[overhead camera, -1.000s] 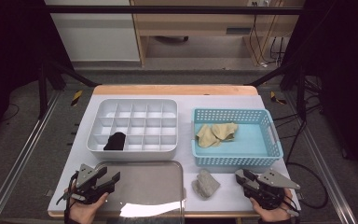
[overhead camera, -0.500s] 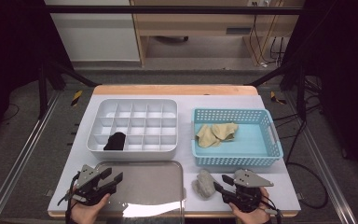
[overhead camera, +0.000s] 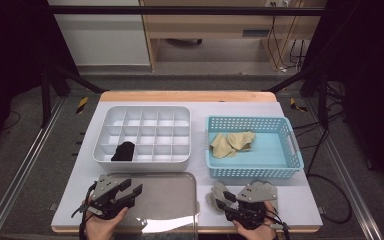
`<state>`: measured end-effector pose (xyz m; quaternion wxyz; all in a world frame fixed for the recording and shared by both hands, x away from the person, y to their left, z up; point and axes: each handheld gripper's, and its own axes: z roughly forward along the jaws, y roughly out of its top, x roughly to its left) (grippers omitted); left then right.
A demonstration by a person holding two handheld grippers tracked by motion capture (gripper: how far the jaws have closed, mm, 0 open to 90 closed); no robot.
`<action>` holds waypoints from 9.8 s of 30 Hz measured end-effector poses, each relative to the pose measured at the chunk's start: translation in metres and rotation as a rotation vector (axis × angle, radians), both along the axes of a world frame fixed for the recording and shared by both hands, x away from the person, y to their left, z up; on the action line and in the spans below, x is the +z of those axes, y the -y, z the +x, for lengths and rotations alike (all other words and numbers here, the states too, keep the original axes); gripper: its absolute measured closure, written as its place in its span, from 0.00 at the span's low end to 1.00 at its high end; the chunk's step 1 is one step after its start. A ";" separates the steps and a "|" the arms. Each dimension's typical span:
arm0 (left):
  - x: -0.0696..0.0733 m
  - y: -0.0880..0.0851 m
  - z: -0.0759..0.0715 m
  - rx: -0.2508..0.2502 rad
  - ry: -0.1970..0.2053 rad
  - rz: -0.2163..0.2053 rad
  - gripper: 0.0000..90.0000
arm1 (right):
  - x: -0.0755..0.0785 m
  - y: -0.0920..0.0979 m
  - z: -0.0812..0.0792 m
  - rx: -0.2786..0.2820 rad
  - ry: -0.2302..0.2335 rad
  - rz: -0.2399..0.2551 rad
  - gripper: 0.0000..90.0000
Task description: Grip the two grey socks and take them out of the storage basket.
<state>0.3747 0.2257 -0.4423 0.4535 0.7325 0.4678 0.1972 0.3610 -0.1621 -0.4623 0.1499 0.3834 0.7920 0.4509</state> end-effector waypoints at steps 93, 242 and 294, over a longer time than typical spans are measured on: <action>-0.022 0.163 0.019 -0.323 -0.164 0.125 0.94 | -0.016 0.062 0.009 -0.288 -0.161 -0.014 0.96; -0.016 0.185 0.036 -0.417 0.015 0.120 0.54 | 0.002 0.056 0.038 -0.016 -0.147 0.219 0.97; -0.016 0.160 0.012 -0.393 -0.093 -0.005 0.98 | -0.001 0.048 0.015 0.009 -0.004 0.141 0.76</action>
